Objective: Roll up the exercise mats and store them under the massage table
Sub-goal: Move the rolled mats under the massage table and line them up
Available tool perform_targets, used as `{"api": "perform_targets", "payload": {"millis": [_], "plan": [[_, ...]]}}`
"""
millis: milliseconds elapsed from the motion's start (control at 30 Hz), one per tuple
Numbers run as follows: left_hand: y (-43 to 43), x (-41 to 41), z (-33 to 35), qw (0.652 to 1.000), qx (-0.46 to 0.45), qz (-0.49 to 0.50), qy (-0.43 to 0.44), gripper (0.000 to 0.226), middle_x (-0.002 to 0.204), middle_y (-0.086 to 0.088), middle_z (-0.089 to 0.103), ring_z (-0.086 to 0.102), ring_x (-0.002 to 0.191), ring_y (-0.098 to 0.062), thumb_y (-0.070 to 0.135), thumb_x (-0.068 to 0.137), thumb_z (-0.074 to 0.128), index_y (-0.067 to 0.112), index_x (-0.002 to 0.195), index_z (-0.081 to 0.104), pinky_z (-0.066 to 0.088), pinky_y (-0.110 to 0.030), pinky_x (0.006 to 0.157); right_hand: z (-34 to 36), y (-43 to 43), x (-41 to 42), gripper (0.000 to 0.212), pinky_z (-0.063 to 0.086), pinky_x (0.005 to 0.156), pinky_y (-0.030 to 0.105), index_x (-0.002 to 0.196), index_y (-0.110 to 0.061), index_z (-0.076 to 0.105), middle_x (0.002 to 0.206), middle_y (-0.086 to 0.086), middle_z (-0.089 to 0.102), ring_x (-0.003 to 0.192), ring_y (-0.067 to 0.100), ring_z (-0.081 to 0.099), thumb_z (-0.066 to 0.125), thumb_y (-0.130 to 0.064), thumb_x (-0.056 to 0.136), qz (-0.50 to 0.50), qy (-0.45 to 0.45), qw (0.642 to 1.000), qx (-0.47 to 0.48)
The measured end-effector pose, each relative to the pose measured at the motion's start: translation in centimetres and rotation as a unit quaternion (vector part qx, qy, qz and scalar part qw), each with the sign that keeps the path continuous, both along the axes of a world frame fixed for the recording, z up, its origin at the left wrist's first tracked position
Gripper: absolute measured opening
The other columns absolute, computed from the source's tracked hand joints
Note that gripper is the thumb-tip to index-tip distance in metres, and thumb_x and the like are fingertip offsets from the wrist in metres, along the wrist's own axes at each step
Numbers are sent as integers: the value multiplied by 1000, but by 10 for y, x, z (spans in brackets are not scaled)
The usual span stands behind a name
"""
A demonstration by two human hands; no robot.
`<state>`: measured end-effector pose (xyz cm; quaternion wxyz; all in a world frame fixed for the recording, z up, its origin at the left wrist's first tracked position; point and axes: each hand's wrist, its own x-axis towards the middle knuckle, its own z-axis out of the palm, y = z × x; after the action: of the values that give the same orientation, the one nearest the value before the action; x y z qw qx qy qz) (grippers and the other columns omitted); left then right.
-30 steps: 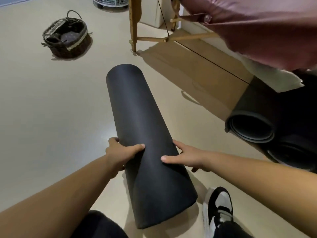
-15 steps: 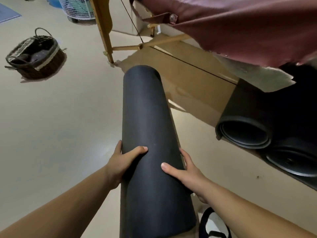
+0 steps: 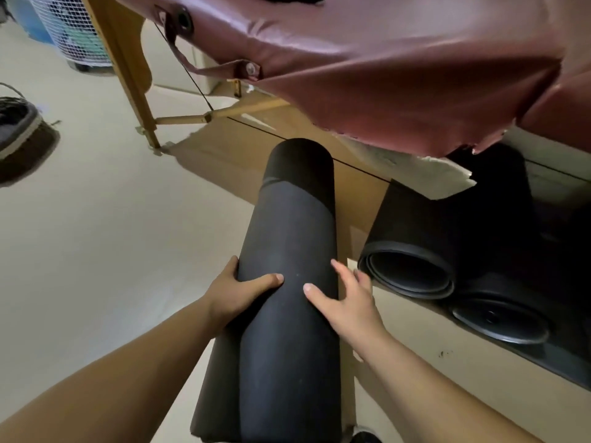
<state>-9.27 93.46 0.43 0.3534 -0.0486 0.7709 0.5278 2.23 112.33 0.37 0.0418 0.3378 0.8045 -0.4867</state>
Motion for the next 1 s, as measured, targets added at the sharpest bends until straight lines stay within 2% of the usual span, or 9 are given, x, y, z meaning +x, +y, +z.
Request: {"api": "perform_targets", "payload": {"millis": [100,233,300,367,433,500,733,867,1000], "plan": [[-7,1,-3,1000,-1,29,0,105,132,7,56,59,103,-19,55,76,88,26,159,31,48,-33,86,21,5,-44,77,35,120,52,157,-58,27,171,-13,4,158,24,13,61,-73,90,148,-4,980,135],[-28,18,-7,999,-26,27,17,130,156,3,49,61,122,-23,68,65,90,28,165,19,53,-35,94,9,0,-61,79,36,117,48,156,-58,27,169,-12,7,156,24,17,58,-79,86,228,-36,957,178],[-36,35,-2,1000,-7,-10,10,131,140,19,57,66,114,-9,58,59,98,34,164,23,55,-24,88,3,7,-59,78,38,115,49,154,-59,27,166,-14,9,153,24,18,58,-80,85,229,-35,953,194],[-46,52,-1,998,12,-54,-5,146,132,30,53,64,115,-3,56,50,103,40,165,14,54,-23,94,2,17,-57,76,39,113,49,151,-60,29,164,-15,11,152,24,18,60,-80,84,226,-34,956,184],[-46,62,-5,998,22,-53,4,140,125,36,56,67,110,3,52,48,104,52,159,18,55,-22,93,-1,24,-54,74,39,113,48,150,-60,32,162,-17,11,152,23,18,63,-77,85,226,-27,959,166],[-39,62,-8,998,23,-43,27,129,121,32,65,71,103,3,46,47,105,57,152,29,59,-23,88,-5,29,-51,71,36,116,48,149,-61,33,163,-18,11,153,22,17,64,-73,87,216,-16,964,151],[-4,10,-9,994,-19,-109,26,147,150,16,51,62,123,-14,54,48,101,46,165,11,53,-35,106,-7,37,-66,66,31,121,50,155,-55,34,170,-16,7,158,25,14,61,-63,96,96,11,990,102],[40,-24,-7,989,-36,-137,40,147,162,8,41,52,137,-21,53,52,98,39,166,8,48,-35,110,-10,36,-54,57,45,106,44,153,-47,42,166,-10,14,151,23,24,58,-58,100,45,18,979,200],[69,-41,-12,983,-52,-161,76,137,163,7,40,51,139,-19,45,61,98,34,168,12,43,-25,95,-14,42,-36,57,54,91,41,147,-42,51,145,-4,33,135,23,38,58,-64,95,52,12,947,318]]}}
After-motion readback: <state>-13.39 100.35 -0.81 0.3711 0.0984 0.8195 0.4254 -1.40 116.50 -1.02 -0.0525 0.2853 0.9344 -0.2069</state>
